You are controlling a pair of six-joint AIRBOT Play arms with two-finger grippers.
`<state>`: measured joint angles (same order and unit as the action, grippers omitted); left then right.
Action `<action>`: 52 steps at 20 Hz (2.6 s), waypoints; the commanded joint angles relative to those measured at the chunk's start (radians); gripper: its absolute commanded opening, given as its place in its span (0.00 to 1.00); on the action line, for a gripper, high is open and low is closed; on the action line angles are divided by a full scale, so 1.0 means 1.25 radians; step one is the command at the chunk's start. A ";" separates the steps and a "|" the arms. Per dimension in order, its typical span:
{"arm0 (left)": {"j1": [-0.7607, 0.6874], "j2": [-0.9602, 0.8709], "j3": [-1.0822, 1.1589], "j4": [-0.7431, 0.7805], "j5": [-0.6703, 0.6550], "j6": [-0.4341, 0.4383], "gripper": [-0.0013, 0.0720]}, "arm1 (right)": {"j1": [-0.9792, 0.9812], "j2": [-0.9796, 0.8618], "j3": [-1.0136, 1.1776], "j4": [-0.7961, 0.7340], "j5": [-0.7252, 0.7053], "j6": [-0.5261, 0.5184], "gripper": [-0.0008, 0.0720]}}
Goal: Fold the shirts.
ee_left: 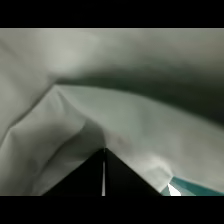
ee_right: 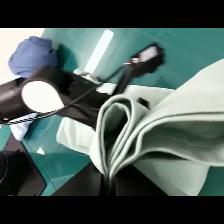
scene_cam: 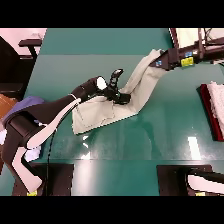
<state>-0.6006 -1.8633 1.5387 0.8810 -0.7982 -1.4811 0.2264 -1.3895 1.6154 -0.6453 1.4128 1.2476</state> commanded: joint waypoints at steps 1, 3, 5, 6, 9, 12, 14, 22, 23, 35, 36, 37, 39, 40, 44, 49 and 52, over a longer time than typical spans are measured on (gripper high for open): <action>0.004 -0.014 0.015 0.002 0.001 -0.008 0.06 | 0.060 0.002 0.009 0.006 -0.028 0.004 0.04; 0.036 -0.004 0.036 0.002 -0.058 -0.008 0.06 | 0.074 0.002 0.009 0.006 -0.040 0.004 0.04; 0.092 0.051 0.040 0.023 -0.123 -0.002 0.06 | 0.092 0.002 0.009 0.006 -0.042 0.004 0.04; 0.121 0.089 0.040 0.053 -0.145 -0.002 0.06 | 0.102 0.001 0.009 0.006 -0.045 0.004 0.04; 0.226 0.237 0.040 0.159 -0.178 -0.003 0.06 | 0.177 -0.013 0.009 0.022 -0.087 -0.013 0.04; 0.331 0.384 0.040 0.213 -0.179 -0.003 0.06 | 0.316 -0.073 0.009 0.086 -0.171 -0.064 0.04; 0.389 0.463 0.040 0.239 -0.180 -0.003 0.06 | 0.427 -0.133 0.009 0.123 -0.240 -0.142 0.34; 0.470 0.557 0.040 0.254 -0.266 -0.002 0.06 | 0.425 -0.185 0.005 -0.152 -0.148 -0.074 0.85; 0.470 0.557 0.040 0.253 -0.276 -0.002 0.06 | 0.386 -0.174 -0.011 -0.187 -0.133 -0.048 0.85; 0.467 0.556 0.037 0.235 -0.277 -0.003 0.06 | 0.038 -0.293 -0.244 -0.080 -0.145 0.021 0.85; 0.467 0.556 0.037 0.234 -0.277 -0.003 0.06 | 0.057 -0.314 -0.228 -0.067 -0.146 0.021 0.85; 0.467 0.556 0.037 0.234 -0.277 -0.003 0.06 | 0.079 -0.334 -0.205 -0.061 -0.145 0.021 0.85; 0.467 0.556 0.037 0.234 -0.278 -0.002 0.06 | 0.129 -0.378 -0.151 -0.056 -0.145 0.021 0.77; 0.467 0.556 0.037 0.234 -0.278 -0.003 0.06 | 0.154 -0.400 -0.125 -0.038 -0.146 0.021 0.77; 0.467 0.556 0.037 0.231 -0.290 -0.003 0.06 | 0.242 -0.476 -0.036 0.016 -0.138 0.021 0.54; 0.467 0.556 0.020 0.214 -0.302 -0.003 0.06 | 0.265 -0.484 0.038 0.011 -0.153 0.021 0.05; 0.436 0.556 0.020 0.203 -0.316 -0.002 0.06 | 0.201 -0.433 0.060 0.011 -0.157 0.023 0.04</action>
<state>-0.0277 -1.1687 1.5673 1.1511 -1.1778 -1.4849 0.5205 -1.9663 1.6566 -0.6407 1.2243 1.2739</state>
